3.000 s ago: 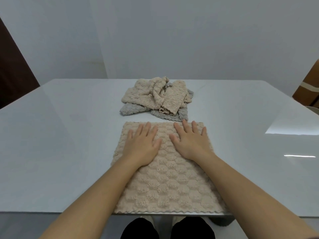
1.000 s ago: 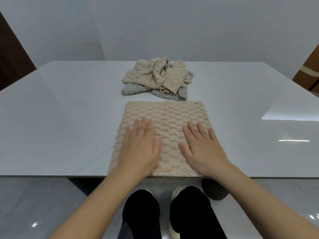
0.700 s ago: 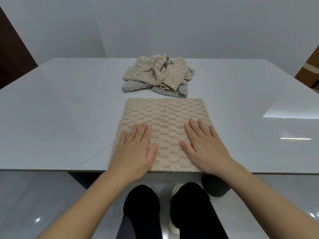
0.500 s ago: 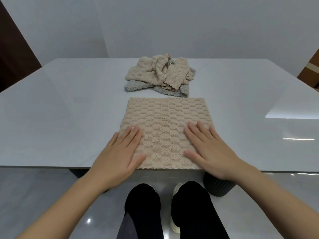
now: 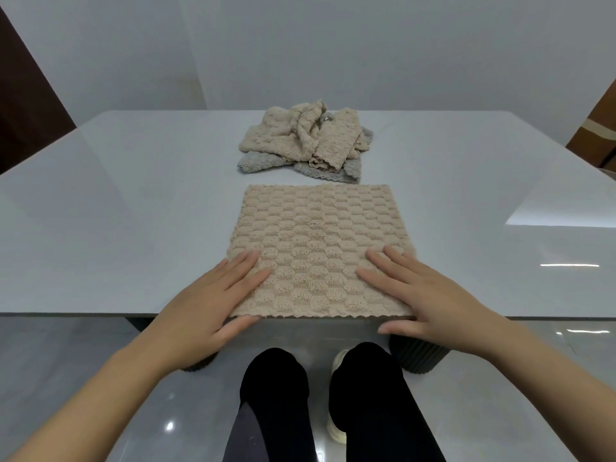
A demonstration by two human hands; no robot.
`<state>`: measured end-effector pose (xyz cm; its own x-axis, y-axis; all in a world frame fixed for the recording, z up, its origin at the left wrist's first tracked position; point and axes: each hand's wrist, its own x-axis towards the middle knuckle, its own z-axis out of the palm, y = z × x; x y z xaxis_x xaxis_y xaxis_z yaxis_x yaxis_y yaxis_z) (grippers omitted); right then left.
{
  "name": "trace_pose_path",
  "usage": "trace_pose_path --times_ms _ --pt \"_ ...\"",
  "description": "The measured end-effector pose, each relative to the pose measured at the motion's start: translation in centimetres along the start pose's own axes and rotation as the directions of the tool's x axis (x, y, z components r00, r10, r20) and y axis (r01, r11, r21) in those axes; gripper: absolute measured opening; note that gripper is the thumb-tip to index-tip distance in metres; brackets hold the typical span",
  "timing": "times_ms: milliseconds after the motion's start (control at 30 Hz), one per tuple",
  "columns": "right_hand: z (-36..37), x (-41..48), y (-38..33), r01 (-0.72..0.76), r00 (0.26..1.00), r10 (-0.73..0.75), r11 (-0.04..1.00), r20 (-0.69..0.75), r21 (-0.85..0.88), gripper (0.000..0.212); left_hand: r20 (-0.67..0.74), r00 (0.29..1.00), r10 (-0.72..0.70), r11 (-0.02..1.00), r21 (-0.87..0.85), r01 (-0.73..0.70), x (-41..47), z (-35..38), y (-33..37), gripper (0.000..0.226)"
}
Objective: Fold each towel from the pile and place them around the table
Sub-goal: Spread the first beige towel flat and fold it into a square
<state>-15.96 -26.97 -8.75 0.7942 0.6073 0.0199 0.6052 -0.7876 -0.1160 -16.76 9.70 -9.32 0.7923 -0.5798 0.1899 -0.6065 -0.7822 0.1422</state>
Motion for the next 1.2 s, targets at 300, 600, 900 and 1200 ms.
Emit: trace_pose_path --times_ms 300,600,900,1200 --pt "-1.6 -0.6 -0.3 -0.062 0.978 0.147 0.878 -0.145 0.474 0.058 -0.157 0.897 -0.414 0.796 -0.540 0.273 0.3 -1.4 1.0 0.022" --pt "-3.5 0.9 1.3 -0.103 0.901 0.388 0.625 -0.193 0.774 0.008 -0.160 0.812 -0.561 0.708 -0.601 0.371 2.9 -2.6 0.2 0.017" --pt "-4.8 7.3 5.0 -0.161 0.846 0.514 0.502 -0.143 0.850 0.009 -0.163 0.788 -0.593 0.707 -0.574 0.413 9.8 -3.0 -3.2 0.027" --pt "-4.9 12.8 8.7 -0.323 0.744 0.657 0.515 -0.123 0.794 0.009 -0.133 0.728 -0.673 0.673 -0.518 0.527 16.7 -2.5 -6.6 0.027"
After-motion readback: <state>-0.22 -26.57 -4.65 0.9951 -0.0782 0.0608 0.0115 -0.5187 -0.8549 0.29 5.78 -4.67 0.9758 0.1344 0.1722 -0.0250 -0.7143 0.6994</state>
